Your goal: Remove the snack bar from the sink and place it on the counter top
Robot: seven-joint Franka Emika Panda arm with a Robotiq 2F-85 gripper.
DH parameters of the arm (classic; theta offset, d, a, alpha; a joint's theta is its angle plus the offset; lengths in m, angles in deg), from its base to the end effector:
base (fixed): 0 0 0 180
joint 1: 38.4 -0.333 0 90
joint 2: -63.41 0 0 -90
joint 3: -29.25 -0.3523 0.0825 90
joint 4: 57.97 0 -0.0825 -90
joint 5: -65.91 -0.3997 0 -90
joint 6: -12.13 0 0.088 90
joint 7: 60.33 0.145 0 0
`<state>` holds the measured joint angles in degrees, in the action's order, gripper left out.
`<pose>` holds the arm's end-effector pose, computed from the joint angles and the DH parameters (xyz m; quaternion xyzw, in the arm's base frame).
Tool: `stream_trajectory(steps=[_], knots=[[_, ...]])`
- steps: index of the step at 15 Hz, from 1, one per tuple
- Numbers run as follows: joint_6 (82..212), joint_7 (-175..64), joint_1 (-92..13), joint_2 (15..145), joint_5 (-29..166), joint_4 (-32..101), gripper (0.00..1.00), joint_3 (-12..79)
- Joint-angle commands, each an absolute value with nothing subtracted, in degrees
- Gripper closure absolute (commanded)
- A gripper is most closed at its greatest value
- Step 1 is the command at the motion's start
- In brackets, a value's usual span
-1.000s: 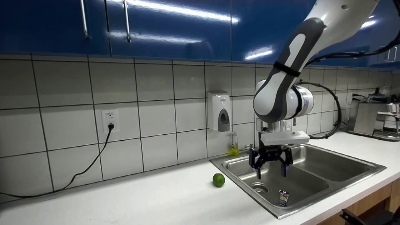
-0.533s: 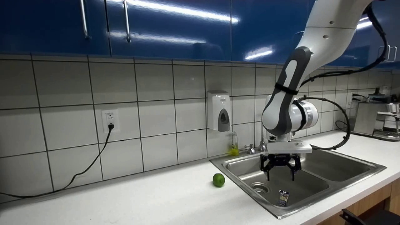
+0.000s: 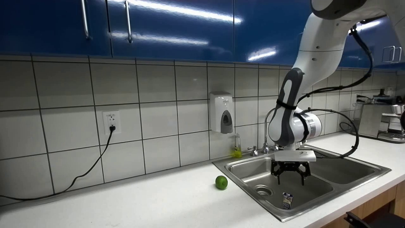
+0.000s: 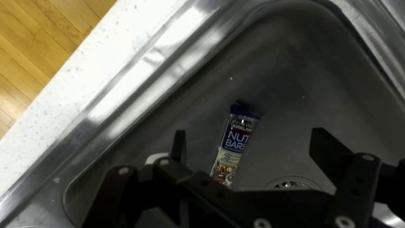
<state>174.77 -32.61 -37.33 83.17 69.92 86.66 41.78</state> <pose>0.4543 -0.1163 0.1302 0.9477 -0.3154 -0.0065 0.0480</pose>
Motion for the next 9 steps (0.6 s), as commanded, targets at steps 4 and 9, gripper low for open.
stream_trajectory(steps=[4,9], knots=[[174.7,-33.7,-39.1,85.4,67.3,85.1,0.00,43.1],[174.7,-33.7,-39.2,85.4,67.2,85.0,0.00,43.0]])
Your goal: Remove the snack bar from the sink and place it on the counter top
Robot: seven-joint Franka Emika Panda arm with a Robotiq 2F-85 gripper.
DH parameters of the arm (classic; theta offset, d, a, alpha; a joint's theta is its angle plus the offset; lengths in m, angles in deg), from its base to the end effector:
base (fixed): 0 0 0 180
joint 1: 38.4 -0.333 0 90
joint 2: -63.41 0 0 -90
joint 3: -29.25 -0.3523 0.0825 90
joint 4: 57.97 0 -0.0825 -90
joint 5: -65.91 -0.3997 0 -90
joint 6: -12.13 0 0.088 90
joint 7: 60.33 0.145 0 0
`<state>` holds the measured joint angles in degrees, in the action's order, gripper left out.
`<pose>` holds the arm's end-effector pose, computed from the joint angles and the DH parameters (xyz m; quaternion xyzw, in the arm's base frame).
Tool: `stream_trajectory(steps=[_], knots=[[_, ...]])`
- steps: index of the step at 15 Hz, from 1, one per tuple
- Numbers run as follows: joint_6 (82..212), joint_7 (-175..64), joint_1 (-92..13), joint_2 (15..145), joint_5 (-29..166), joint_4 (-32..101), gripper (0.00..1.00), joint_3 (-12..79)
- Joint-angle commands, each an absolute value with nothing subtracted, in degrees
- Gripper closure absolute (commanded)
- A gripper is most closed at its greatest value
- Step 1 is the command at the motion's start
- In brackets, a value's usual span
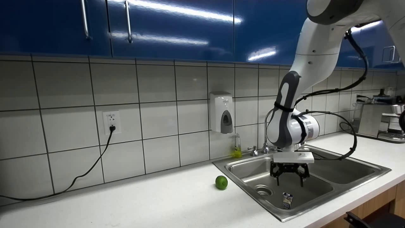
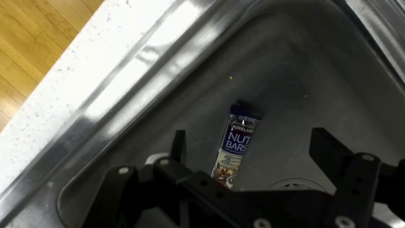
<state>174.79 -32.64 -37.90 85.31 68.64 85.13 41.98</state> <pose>0.4606 -0.1167 0.1205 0.9458 -0.3209 -0.0105 0.0497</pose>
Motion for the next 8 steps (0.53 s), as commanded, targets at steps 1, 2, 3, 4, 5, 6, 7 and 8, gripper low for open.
stream_trajectory(steps=[1,2,3,4,5,6,7,8], knots=[[174.7,-33.7,-39.2,85.4,67.2,85.0,0.00,43.0],[174.9,-33.4,-39.3,86.0,67.0,84.6,0.00,42.9],[175.0,-32.7,-39.9,86.9,67.0,84.1,0.00,43.3],[175.2,-32.5,-40.1,87.8,66.7,83.5,0.00,43.4],[175.4,-32.7,-40.1,88.5,66.3,83.0,0.00,43.2],[175.4,-32.8,-40.0,89.3,65.7,82.3,0.00,43.1],[175.6,-33.0,-40.0,90.1,65.1,81.7,0.00,43.0],[175.6,-33.2,-39.7,90.9,64.3,81.0,0.00,42.8]])
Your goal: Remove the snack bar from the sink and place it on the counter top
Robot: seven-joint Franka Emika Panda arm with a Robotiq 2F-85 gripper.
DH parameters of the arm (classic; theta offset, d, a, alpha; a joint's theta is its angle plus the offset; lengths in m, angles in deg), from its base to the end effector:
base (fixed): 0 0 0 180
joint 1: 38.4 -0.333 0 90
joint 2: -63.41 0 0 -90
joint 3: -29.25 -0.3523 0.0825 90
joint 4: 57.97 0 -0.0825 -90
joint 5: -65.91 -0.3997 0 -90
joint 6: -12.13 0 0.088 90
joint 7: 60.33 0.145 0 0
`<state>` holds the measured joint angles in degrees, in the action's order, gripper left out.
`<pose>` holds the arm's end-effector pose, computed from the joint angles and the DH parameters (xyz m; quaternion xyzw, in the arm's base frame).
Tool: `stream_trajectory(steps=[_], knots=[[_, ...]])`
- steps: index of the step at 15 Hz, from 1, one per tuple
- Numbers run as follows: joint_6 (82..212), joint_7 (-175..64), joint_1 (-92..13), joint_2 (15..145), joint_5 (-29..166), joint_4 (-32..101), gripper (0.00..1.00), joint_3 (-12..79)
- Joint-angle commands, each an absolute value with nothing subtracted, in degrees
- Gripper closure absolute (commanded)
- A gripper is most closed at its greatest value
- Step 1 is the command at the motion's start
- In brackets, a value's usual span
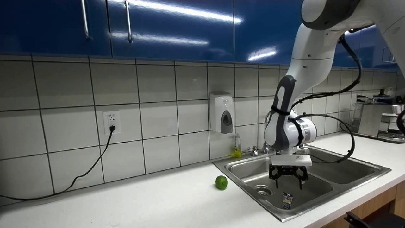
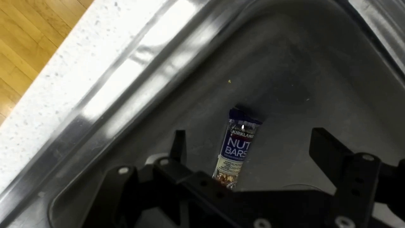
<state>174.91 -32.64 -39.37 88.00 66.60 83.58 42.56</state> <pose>0.4660 -0.1137 0.1067 0.9431 -0.3278 -0.0171 0.0526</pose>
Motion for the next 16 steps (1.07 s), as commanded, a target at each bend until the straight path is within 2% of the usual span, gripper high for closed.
stream_trajectory(steps=[1,16], knots=[[175.7,-33.2,-39.5,91.6,63.5,80.4,0.00,42.8],[175.3,-35.6,-33.7,108.0,53.4,64.6,0.00,40.7]])
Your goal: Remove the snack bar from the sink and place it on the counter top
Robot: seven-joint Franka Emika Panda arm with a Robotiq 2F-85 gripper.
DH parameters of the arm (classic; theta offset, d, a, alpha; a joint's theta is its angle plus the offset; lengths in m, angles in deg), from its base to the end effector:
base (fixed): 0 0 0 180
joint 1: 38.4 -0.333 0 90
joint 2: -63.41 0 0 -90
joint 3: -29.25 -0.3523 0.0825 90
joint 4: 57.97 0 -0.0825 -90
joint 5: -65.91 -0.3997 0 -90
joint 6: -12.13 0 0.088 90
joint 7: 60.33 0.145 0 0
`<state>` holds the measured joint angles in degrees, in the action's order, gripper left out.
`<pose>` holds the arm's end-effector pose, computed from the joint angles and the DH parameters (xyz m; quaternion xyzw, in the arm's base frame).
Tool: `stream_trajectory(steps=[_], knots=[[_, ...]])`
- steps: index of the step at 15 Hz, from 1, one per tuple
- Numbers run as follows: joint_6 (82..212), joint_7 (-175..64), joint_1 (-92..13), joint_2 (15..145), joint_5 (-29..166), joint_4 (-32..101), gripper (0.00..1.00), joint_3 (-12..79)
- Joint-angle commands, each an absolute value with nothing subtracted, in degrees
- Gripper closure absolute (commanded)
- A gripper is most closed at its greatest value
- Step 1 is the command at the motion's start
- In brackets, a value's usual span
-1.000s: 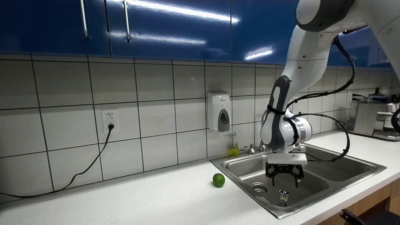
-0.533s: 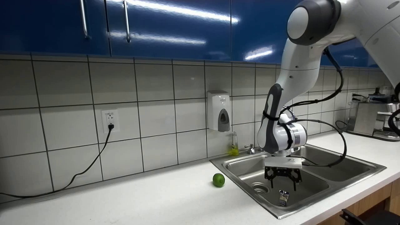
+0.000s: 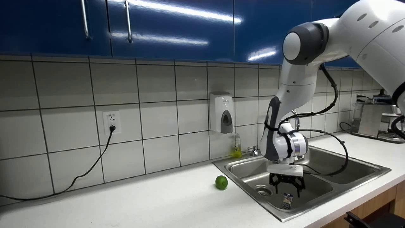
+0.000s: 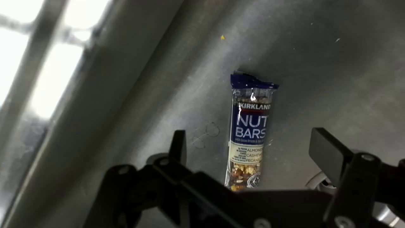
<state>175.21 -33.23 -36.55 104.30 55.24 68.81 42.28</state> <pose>0.5162 -0.1615 0.0321 0.9069 -0.4176 -0.0199 0.0528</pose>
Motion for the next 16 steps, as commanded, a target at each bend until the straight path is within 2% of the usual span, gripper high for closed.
stream_trajectory(steps=[1,16], knots=[[175.2,-35.8,-33.2,109.1,53.1,63.4,0.00,40.6],[174.1,-36.0,-31.0,120.3,52.1,52.1,0.00,40.7]])
